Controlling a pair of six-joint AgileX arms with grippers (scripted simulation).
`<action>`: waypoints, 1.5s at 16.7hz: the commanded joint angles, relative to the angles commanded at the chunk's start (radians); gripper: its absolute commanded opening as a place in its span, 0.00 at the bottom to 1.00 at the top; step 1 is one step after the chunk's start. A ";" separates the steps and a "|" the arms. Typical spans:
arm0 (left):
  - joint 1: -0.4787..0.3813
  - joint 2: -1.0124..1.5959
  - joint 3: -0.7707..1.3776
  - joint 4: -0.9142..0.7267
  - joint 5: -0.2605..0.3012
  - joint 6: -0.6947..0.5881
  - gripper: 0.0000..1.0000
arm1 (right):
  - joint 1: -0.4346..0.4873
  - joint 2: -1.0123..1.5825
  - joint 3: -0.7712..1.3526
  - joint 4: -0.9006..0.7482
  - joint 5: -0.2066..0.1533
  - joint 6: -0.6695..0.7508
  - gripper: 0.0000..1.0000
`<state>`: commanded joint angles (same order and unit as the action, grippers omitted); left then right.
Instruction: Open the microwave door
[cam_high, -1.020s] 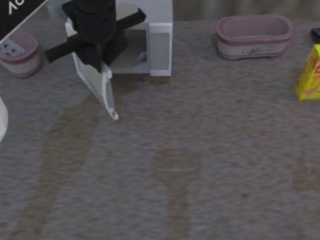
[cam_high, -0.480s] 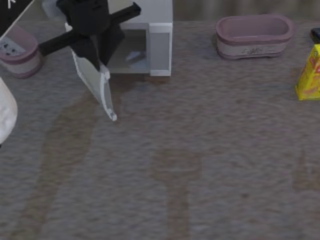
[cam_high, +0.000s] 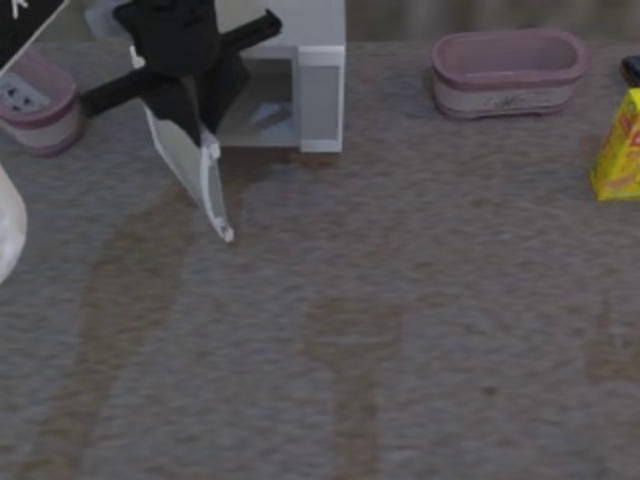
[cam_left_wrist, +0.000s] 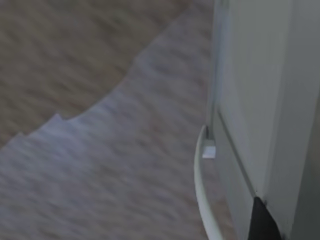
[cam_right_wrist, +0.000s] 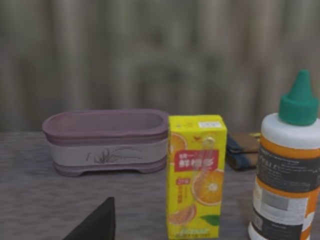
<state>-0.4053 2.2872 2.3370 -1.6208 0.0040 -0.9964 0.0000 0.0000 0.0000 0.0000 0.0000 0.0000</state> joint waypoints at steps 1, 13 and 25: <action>0.000 -0.008 -0.026 0.019 0.000 0.001 0.00 | 0.000 0.000 0.000 0.000 0.000 0.000 1.00; 0.001 -0.025 -0.086 0.062 0.000 0.002 0.00 | 0.000 0.000 0.000 0.000 0.000 0.000 1.00; 0.001 -0.025 -0.086 0.062 0.000 0.002 0.00 | 0.000 0.000 0.000 0.000 0.000 0.000 1.00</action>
<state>-0.4039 2.2626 2.2506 -1.5587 0.0037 -0.9949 0.0000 0.0000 0.0000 0.0000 0.0000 0.0000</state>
